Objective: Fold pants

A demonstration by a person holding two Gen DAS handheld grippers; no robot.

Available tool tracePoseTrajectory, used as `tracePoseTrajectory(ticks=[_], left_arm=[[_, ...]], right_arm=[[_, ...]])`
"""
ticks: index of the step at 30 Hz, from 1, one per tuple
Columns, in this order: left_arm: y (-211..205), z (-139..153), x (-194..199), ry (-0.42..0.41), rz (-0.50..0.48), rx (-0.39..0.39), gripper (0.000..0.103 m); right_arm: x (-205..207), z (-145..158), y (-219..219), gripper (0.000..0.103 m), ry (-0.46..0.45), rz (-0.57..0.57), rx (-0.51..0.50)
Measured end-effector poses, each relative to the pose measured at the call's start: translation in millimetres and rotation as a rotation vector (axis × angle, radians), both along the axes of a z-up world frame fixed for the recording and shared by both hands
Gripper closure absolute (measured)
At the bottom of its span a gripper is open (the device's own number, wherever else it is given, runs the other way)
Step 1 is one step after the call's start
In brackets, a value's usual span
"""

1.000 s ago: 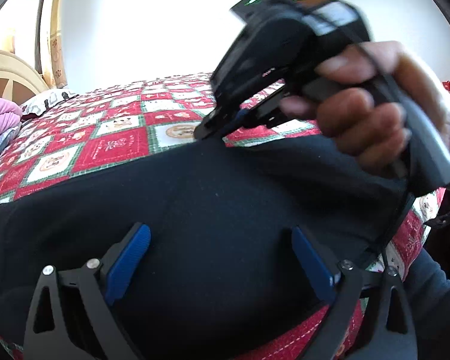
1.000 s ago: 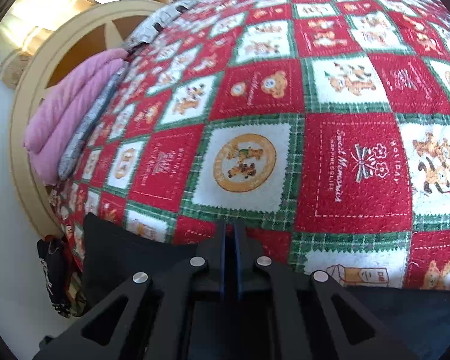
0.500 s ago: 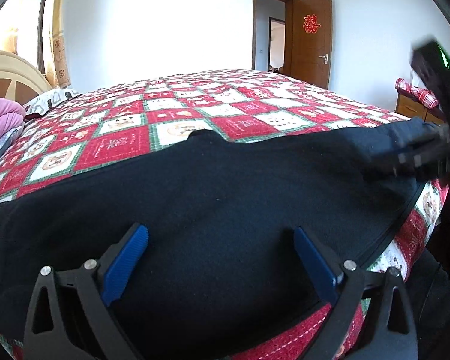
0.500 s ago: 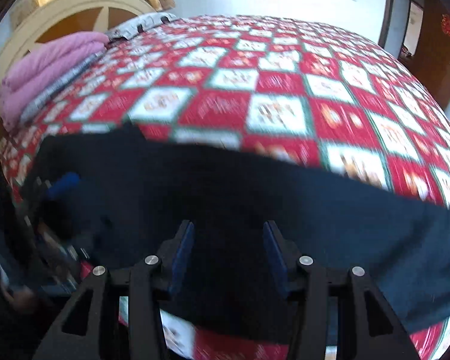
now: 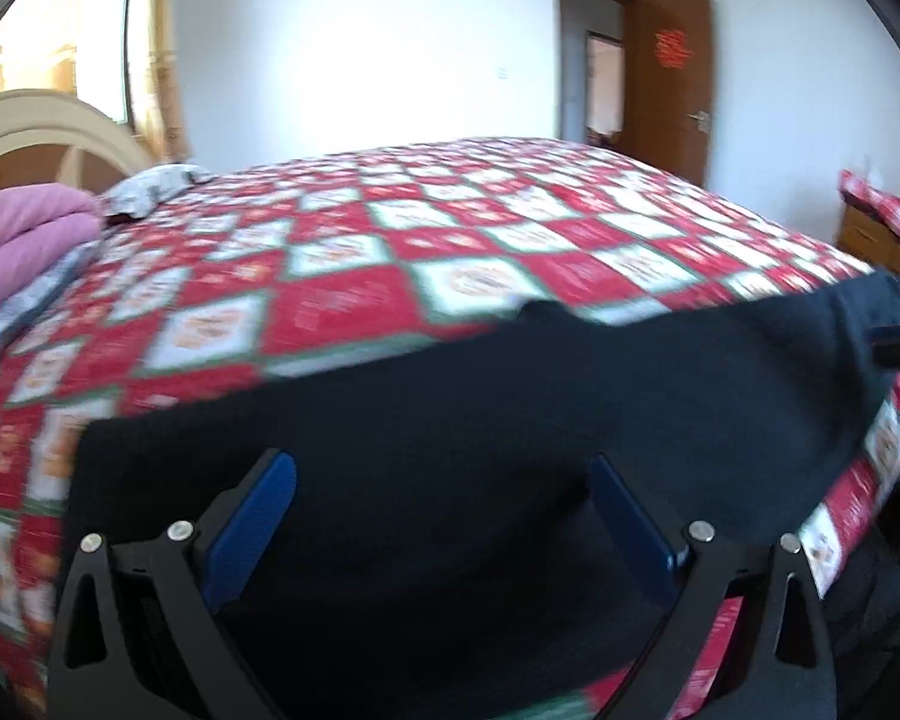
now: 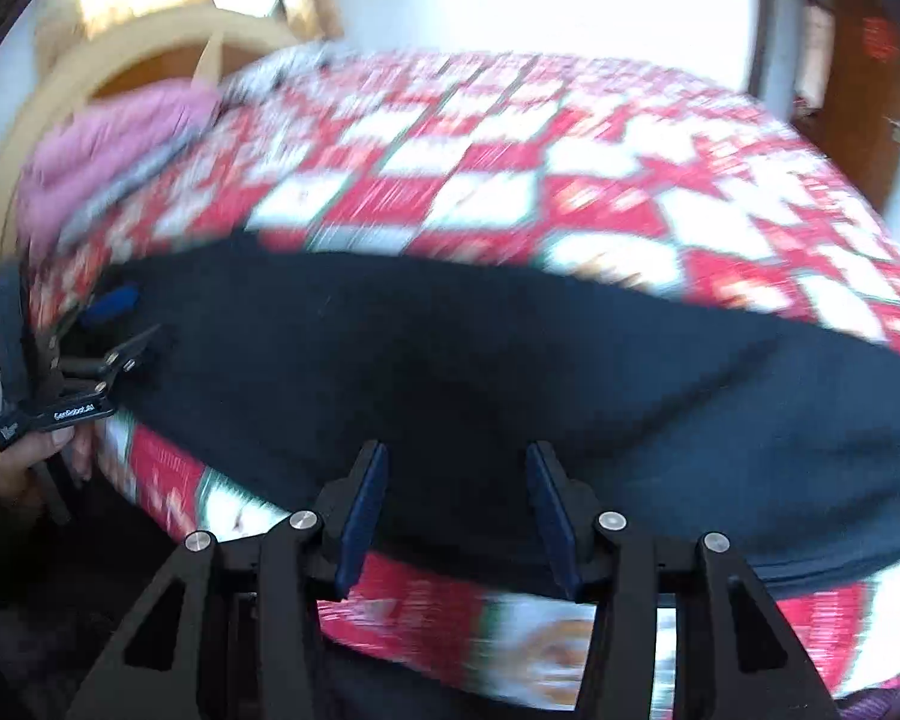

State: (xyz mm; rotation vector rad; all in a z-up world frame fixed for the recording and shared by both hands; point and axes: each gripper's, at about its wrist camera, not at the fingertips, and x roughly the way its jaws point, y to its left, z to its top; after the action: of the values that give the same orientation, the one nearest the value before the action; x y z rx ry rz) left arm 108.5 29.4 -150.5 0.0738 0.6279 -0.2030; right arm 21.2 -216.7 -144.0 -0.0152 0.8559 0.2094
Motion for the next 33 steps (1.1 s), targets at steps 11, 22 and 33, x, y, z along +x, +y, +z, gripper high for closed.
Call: tracePoseTrajectory(ticks=[11, 22, 33], left_arm=[[141, -8, 19, 0.055, 0.365, -0.008, 0.002], [178, -31, 8, 0.014, 0.394, -0.162, 0.0], [201, -31, 3, -0.032, 0.438, -0.203, 0.0]], right_arm=[[-53, 62, -245, 0.053, -0.216, -0.638, 0.254], [-81, 47, -327, 0.056, -0.147, -0.836, 0.377], [-67, 15, -329, 0.059, -0.186, -0.806, 0.399]])
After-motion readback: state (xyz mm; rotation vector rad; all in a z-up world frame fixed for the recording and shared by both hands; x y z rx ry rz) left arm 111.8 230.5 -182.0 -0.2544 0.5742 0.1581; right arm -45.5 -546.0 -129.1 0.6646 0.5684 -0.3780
